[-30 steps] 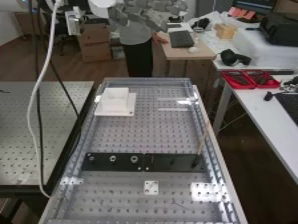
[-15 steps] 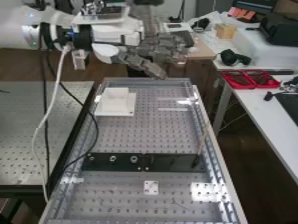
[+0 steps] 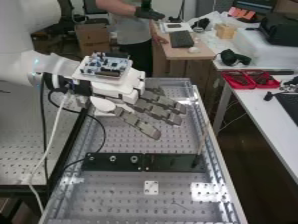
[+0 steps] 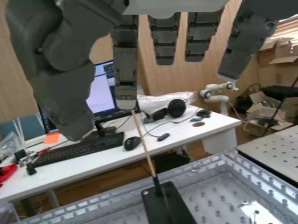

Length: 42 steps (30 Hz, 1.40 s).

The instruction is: Grab the paper clip and place it in the clear container

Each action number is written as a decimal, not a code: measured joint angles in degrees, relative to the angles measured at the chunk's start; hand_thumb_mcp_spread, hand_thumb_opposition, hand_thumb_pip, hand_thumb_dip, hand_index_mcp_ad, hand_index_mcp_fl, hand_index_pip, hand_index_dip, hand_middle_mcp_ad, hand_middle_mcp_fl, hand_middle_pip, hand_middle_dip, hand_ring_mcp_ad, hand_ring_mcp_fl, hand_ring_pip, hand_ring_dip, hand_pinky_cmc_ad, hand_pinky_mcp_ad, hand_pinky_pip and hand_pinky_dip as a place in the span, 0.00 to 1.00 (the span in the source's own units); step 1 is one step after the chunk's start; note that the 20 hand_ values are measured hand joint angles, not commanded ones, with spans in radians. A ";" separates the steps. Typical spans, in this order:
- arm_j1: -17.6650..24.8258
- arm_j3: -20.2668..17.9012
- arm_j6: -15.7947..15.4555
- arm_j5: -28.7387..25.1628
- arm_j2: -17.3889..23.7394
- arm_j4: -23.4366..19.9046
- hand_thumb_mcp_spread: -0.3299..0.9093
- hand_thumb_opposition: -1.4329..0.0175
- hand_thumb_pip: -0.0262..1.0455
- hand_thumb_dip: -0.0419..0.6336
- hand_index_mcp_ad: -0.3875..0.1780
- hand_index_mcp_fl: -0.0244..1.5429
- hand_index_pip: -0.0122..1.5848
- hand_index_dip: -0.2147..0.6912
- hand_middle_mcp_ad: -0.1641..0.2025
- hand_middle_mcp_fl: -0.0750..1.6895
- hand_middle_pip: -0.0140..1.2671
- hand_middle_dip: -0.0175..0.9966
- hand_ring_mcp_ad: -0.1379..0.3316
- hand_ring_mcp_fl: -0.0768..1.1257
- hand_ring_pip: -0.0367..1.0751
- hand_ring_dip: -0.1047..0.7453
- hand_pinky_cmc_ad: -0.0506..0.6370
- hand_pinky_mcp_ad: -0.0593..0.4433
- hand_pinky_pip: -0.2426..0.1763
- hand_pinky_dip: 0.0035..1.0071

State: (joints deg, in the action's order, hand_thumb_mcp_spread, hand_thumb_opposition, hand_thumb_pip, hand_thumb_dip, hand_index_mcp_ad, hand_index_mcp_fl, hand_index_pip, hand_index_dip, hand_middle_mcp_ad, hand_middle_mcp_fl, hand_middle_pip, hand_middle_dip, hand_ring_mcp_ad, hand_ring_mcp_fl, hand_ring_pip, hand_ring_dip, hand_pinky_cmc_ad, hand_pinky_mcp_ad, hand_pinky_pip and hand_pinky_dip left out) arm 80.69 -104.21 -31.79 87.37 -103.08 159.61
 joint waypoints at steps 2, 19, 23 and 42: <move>-1.09 0.18 0.03 0.52 -1.19 -0.55 0.56 0.45 0.61 0.40 0.52 0.10 0.66 0.34 0.74 0.05 0.11 0.17 0.61 0.06 0.12 0.23 0.61 0.71 0.36 0.45; -9.98 3.86 -0.49 11.21 -9.63 -4.27 0.56 0.43 0.63 0.44 0.47 0.07 0.87 0.34 0.74 0.04 0.11 0.17 0.61 0.06 0.12 0.23 0.61 0.71 0.37 0.41; -12.10 5.51 0.01 14.33 -11.82 -4.93 0.57 0.43 0.66 0.44 0.47 0.08 0.90 0.34 0.74 0.05 0.10 0.18 0.61 0.06 0.13 0.24 0.61 0.71 0.37 0.38; -17.84 13.76 -0.84 25.13 -20.81 -4.76 0.59 0.42 0.66 0.44 0.43 0.08 0.98 0.41 0.73 0.05 0.10 0.19 0.57 0.06 0.12 0.26 0.57 0.67 0.37 0.28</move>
State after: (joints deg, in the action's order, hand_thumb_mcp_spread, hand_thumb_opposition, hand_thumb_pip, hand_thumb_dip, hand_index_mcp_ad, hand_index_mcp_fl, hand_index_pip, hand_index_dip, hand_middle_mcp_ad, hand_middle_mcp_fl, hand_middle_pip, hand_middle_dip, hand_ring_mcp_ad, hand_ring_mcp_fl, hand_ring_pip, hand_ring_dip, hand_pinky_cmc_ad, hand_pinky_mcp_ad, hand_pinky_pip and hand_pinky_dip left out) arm 62.85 -90.44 -32.63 112.50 -123.90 154.85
